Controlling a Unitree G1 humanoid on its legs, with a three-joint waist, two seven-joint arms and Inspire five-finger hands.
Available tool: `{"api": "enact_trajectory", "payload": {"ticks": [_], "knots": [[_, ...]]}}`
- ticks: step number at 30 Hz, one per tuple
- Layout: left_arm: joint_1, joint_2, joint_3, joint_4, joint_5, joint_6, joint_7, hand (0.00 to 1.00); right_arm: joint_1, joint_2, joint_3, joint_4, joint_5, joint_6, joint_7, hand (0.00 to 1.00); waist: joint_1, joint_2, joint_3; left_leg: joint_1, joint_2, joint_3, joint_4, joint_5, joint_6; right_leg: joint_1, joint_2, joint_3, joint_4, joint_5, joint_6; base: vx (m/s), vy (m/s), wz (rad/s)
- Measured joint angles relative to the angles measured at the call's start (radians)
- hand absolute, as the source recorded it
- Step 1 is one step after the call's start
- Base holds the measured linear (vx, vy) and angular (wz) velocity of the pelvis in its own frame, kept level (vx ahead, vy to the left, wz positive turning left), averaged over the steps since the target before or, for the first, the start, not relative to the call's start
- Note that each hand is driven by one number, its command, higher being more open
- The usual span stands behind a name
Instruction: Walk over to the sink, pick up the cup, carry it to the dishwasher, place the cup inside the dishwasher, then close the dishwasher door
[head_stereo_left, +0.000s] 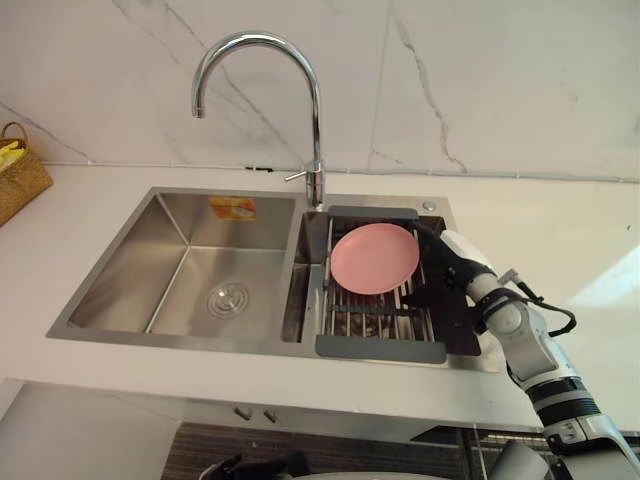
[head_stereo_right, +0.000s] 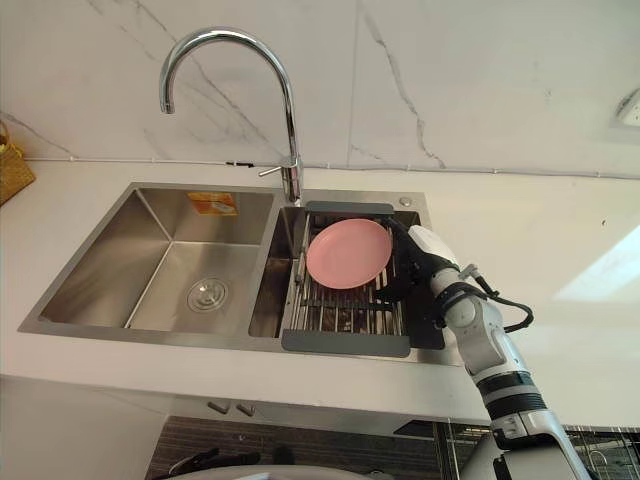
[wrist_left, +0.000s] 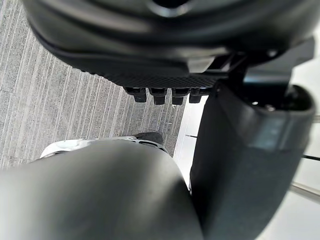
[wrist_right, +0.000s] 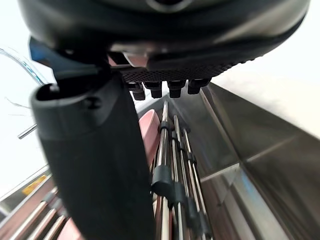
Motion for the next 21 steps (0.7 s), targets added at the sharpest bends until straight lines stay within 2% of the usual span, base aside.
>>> {"api": "enact_trajectory", "payload": {"ticks": [6,21], "knots": [[0.015,0.001,0.008,-0.033,0.001,-0.002,-0.014,1.0,-0.012,0.029,0.0,0.019,-0.006,0.009,-0.072,1.0,0.012,-0.012,0.007,-0.001,-0.003,-0.009,0.0,0.004,0.006,0.007,0.0,-0.012,-0.004,0.001,-0.002,0.03,0.003,0.04],[0.017,0.001,0.018,-0.036,0.002,-0.003,-0.018,1.0,-0.048,0.045,0.066,0.046,-0.163,-0.001,-0.109,1.0,0.017,-0.017,0.011,-0.003,-0.004,-0.016,0.0,0.005,0.004,0.011,-0.001,-0.019,-0.004,0.0,0.0,0.01,0.001,0.01]]}}
